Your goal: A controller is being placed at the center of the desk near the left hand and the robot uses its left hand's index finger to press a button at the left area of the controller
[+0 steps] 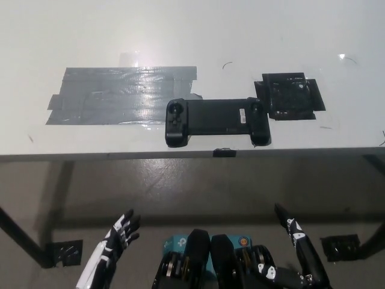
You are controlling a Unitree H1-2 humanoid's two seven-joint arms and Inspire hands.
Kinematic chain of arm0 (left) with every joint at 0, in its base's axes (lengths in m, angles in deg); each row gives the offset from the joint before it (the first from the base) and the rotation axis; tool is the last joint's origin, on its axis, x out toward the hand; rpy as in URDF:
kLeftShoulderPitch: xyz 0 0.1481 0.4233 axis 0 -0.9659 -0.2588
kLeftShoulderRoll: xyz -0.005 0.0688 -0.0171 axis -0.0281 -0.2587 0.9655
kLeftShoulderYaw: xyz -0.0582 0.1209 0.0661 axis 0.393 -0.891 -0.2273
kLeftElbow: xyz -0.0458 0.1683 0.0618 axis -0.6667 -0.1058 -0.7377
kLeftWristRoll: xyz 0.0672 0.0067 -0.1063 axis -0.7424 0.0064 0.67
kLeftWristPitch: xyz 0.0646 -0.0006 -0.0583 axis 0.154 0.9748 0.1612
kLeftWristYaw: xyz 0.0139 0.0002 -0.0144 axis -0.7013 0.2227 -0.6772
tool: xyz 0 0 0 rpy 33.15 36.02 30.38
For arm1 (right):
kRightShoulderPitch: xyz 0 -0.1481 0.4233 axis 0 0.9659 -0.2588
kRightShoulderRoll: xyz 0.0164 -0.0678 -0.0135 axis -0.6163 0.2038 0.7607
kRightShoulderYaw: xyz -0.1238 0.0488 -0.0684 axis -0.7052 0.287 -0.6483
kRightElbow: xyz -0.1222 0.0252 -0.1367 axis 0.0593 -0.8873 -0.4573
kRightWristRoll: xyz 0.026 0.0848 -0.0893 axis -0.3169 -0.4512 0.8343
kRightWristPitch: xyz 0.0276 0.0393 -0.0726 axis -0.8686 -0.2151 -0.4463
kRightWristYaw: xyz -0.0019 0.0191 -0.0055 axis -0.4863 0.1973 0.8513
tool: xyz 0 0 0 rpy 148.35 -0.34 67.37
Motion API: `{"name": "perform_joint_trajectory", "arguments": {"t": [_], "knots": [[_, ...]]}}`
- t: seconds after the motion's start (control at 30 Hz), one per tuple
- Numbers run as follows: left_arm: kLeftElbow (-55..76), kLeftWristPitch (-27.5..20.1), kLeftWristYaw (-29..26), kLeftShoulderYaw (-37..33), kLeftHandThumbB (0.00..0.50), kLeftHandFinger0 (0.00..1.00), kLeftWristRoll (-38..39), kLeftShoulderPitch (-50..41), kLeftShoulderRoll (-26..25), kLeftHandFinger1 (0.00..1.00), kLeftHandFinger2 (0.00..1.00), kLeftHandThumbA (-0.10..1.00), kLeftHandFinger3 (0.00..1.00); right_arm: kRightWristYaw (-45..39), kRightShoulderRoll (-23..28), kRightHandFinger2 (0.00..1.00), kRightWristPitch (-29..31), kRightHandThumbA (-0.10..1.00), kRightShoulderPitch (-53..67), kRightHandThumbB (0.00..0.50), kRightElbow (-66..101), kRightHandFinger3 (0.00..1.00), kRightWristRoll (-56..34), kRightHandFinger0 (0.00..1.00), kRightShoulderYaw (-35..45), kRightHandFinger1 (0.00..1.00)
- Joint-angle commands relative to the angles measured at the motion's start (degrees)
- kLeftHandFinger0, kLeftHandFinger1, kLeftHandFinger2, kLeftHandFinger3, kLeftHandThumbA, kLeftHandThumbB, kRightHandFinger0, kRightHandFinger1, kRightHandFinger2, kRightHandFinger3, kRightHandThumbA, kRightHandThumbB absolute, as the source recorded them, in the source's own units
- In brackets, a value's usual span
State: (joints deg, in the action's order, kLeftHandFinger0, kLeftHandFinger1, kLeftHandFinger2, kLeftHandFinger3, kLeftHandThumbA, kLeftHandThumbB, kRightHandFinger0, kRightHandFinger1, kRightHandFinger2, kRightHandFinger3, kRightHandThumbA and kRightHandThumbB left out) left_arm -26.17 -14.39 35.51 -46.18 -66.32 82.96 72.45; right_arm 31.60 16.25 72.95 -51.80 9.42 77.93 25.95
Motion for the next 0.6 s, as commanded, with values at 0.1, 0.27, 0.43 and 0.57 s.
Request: {"name": "perform_joint_trajectory", "arguments": {"t": [0.1,0.27,0.43,0.57], "knots": [[10.3,3.3,4.8,2.2,0.355,0.17,8.4,3.1,-5.3,0.22,0.38,1.0,1.0,0.1,0.6,1.0,3.9,1.0,-0.6,0.282,1.8,1.0,0.5,1.0,0.5,1.0],[14.2,8.4,3.8,4.7,0.376,0.03,8.7,9.6,-8.9,0.0,0.0,1.0,1.0,0.0,1.0,1.0,3.7,1.0,-1.3,0.265,1.4,1.0,1.3,1.0,0.3,1.0],[15.3,20.4,6.8,5.9,0.377,0.0,17.4,18.0,-12.9,0.0,0.0,1.0,1.0,-0.2,0.9,1.0,3.3,1.0,-0.9,0.271,1.7,1.0,1.2,1.0,0.3,1.0],[12.0,27.6,10.5,4.7,0.351,0.0,22.1,25.2,-14.9,0.0,0.07,1.0,1.0,0.0,1.1,1.0,3.5,1.0,-1.0,0.278,1.3,1.0,1.4,1.0,0.4,1.0]]}}
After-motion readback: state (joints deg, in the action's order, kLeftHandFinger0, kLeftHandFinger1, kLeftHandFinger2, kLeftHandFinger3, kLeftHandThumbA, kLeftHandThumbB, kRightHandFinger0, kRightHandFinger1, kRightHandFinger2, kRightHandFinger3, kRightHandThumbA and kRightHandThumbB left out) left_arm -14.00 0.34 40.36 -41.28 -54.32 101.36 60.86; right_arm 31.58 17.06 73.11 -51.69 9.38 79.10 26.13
